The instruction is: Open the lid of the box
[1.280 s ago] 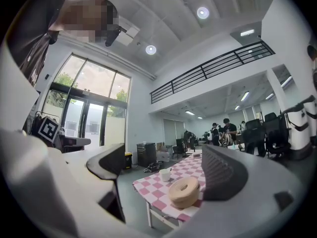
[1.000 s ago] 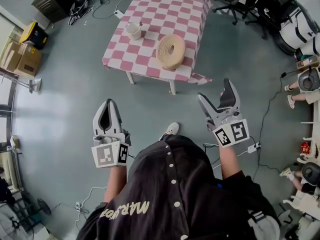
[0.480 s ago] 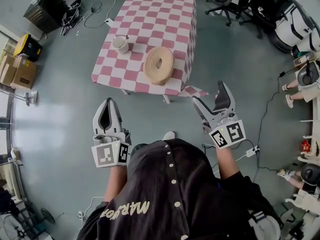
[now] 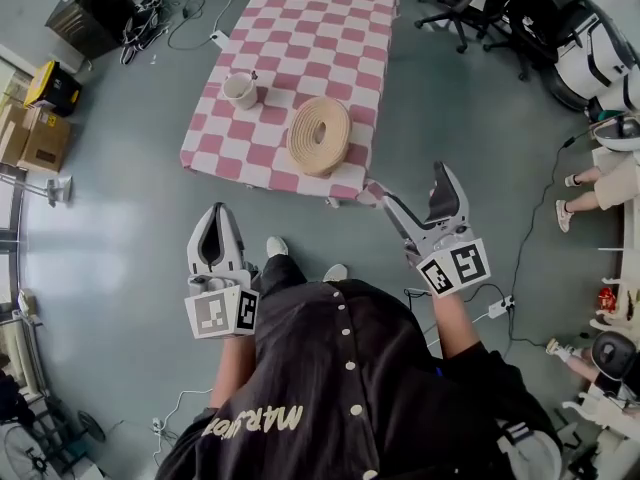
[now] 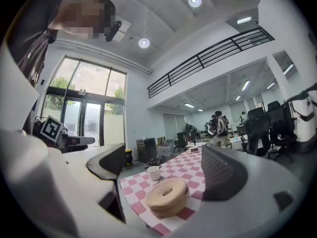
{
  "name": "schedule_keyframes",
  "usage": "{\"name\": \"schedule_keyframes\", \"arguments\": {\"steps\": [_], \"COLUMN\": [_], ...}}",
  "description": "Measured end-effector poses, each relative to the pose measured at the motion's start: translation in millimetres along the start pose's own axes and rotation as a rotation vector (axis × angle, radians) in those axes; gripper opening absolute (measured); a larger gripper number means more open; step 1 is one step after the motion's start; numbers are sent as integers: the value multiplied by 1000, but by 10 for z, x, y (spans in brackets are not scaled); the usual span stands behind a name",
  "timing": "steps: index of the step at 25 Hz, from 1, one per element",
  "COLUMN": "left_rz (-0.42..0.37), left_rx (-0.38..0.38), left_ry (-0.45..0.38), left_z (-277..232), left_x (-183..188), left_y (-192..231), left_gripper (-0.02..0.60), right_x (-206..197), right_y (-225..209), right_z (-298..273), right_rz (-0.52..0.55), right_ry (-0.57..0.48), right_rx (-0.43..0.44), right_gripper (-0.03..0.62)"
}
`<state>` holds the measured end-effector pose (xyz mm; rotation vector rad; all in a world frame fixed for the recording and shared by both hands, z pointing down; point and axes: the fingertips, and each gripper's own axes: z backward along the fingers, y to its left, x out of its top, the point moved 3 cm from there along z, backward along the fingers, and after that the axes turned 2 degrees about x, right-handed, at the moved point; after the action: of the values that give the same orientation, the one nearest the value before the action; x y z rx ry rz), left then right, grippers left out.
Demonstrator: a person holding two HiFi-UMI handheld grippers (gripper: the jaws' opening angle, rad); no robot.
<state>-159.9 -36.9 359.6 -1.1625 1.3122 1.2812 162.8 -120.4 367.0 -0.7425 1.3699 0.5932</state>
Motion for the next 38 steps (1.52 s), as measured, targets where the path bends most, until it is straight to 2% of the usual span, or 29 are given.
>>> {"name": "schedule_keyframes", "arguments": {"steps": [6,21,32,38], "left_rz": [13,9,24,9], "left_rx": [-55,-179,-278,-341], "left_ry": [-5,-26,5,41], "left_z": [-339,-1548,-2216,-2483], "left_x": [-44,262,303,276], "left_y": [33,527,1018,1287], "left_gripper": [11,11,11,11], "right_x": [-39,143,57,-12], "right_y": [-83,-189,-20,107], "right_z": [-156,-1089,-1711,-1956], "right_rz": [17,44,7,-64], "right_ry": [7,-25,-1,-5], "right_rx": [-37,-152,-223,-264], "right_gripper": [466,466,468,468]}}
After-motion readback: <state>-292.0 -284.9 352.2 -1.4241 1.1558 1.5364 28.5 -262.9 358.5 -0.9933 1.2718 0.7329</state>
